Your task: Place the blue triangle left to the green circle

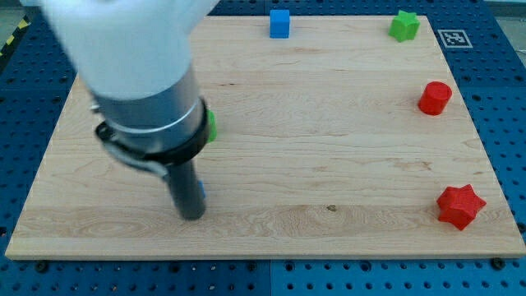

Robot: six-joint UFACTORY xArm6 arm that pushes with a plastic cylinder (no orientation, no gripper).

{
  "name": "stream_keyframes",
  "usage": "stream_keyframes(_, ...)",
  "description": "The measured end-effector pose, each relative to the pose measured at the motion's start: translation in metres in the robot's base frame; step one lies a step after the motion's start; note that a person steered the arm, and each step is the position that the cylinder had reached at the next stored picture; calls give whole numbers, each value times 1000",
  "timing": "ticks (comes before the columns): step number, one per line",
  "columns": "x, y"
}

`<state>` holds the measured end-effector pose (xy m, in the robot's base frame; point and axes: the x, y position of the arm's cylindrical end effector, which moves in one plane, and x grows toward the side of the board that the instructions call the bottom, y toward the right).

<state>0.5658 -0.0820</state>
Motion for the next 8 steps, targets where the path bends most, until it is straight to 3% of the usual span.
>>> stream_keyframes(1,-21,7)
stream_keyframes(3,-7,-17)
stream_keyframes(6,-72,-42)
stream_keyframes(7,-76,-6)
stream_keyframes(8,-76,92)
